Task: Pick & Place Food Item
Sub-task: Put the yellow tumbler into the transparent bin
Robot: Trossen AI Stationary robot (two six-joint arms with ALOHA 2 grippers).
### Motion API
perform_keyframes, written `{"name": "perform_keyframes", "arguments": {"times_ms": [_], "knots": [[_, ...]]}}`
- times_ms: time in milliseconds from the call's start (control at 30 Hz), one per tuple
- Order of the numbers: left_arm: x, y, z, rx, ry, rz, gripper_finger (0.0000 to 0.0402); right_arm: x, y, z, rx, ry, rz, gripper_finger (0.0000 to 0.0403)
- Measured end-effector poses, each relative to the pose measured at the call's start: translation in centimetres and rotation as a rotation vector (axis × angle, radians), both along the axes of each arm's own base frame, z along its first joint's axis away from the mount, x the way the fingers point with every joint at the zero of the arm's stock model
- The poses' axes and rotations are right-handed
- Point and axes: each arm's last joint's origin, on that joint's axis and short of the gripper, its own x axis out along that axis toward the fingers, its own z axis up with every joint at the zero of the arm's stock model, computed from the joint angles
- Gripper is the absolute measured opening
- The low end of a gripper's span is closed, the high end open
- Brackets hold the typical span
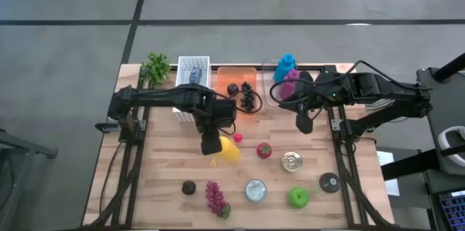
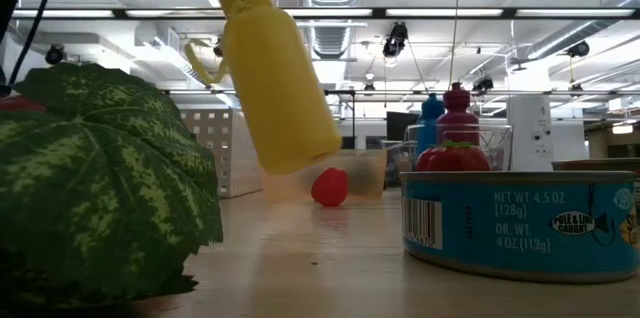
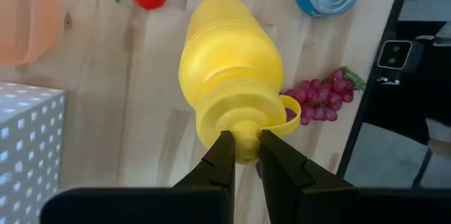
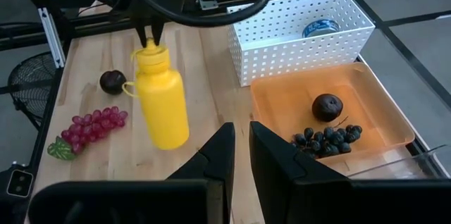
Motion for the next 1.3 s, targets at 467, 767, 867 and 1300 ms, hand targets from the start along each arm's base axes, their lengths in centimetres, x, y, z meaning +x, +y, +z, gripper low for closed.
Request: {"name": "perform_keyframes", "arguments": {"times_ms": [467,767,867,1300], "knots": [[0.8,-0.2,-1.3,-0.035,0.069,0.097,0.0042,0.0,0.0,0.0,-0.022,0.003,0.015,0.0038],[1.3,-0.3,-2.4,-0.036,0.122,0.096,0.0042,0.0,0.0,0.0,-0.022,0.004,0.015,0.0038],[1.3,-0.3,-2.4,-0.038,0.123,0.098,0.0042,0.0,0.0,0.0,-0.022,0.004,0.015,0.0038],[1.4,-0.3,-2.3,-0.048,0.115,0.096,0.0090,0.0,0.0,0.0,-0.022,0.004,0.015,0.0038]]}}
